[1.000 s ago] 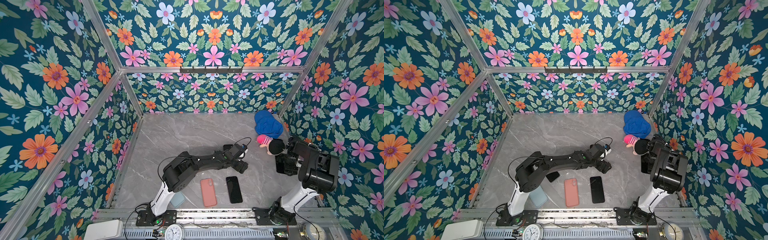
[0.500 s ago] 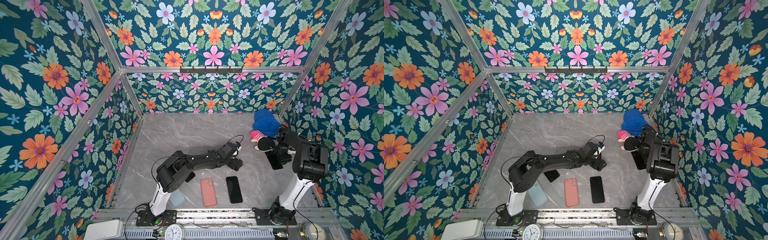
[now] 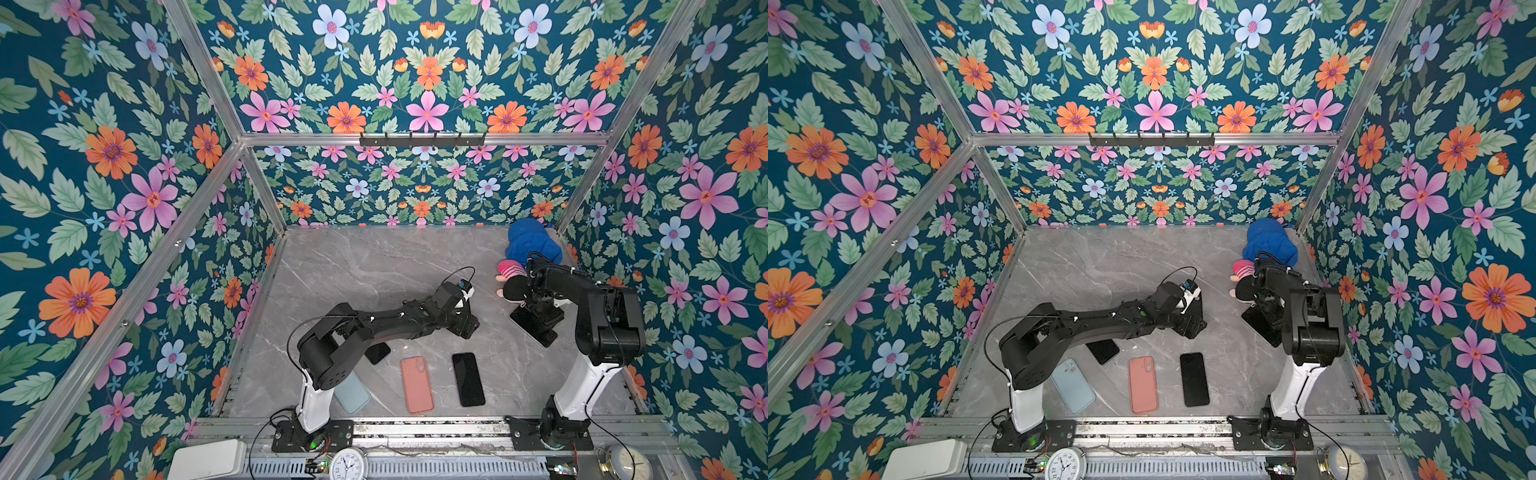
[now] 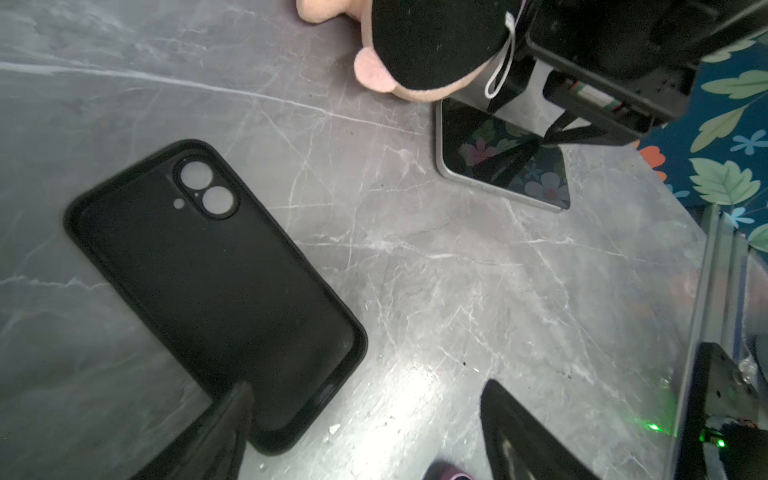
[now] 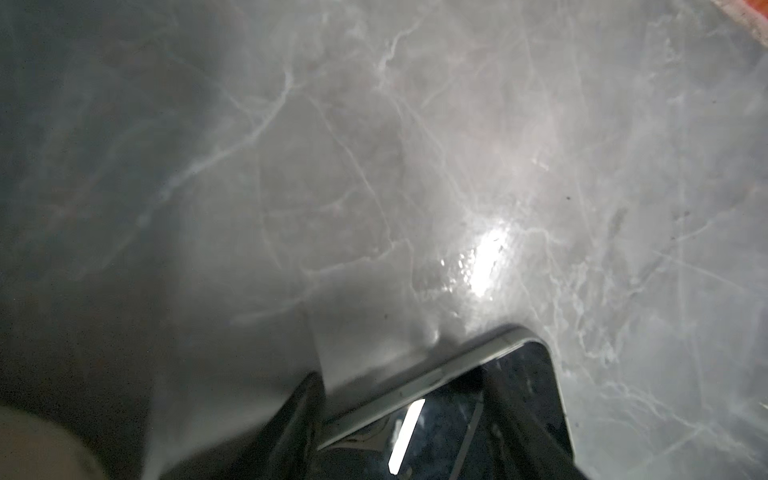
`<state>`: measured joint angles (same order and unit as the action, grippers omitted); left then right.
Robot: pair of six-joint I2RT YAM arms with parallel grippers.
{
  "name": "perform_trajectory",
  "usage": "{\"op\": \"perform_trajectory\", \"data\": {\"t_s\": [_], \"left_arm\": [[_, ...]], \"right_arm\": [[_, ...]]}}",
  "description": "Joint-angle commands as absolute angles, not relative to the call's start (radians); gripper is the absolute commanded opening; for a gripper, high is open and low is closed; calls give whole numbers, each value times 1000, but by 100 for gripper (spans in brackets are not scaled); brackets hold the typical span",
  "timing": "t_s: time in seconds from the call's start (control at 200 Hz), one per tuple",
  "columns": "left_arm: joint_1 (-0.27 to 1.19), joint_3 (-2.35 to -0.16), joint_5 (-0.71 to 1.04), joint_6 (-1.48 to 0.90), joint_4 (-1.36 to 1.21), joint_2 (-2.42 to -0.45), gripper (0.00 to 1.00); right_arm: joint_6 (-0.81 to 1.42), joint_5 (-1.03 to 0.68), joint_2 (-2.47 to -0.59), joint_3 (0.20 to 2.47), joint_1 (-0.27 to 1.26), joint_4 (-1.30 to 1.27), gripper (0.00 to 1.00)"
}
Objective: Put the phone into the phone case
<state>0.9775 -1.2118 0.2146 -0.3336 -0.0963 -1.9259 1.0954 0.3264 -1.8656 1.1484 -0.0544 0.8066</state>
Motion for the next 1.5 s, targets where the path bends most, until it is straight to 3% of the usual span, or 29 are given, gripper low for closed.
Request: {"op": "perform_trajectory", "data": {"t_s": [0.0, 0.635, 1.035, 1.165, 1.215, 1.33, 1.495], "left_arm": [[976, -1211, 227, -332, -132, -1916, 87], [976, -1178, 248, -348, -145, -1901, 87], [975, -1093, 242, -344, -175, -1860, 88], [975, -1085, 246, -335, -170, -1853, 87], [975, -1083, 247, -333, -168, -1853, 88], [977, -1082, 259, -318, -161, -1853, 87], [977, -1079, 272, -309, -158, -1847, 88]], "right_arm": [[1076, 192, -1863, 1110, -49, 936, 61], [1109, -8, -1792, 990, 59, 887, 62], [1230, -29, -1807, 1008, 239, 887, 62], [1222, 31, -1737, 1016, 247, 935, 63], [1216, 55, -1689, 998, 246, 942, 66], [1138, 81, -1575, 951, 243, 921, 84], [1060, 40, -1472, 889, 242, 889, 92]]}}
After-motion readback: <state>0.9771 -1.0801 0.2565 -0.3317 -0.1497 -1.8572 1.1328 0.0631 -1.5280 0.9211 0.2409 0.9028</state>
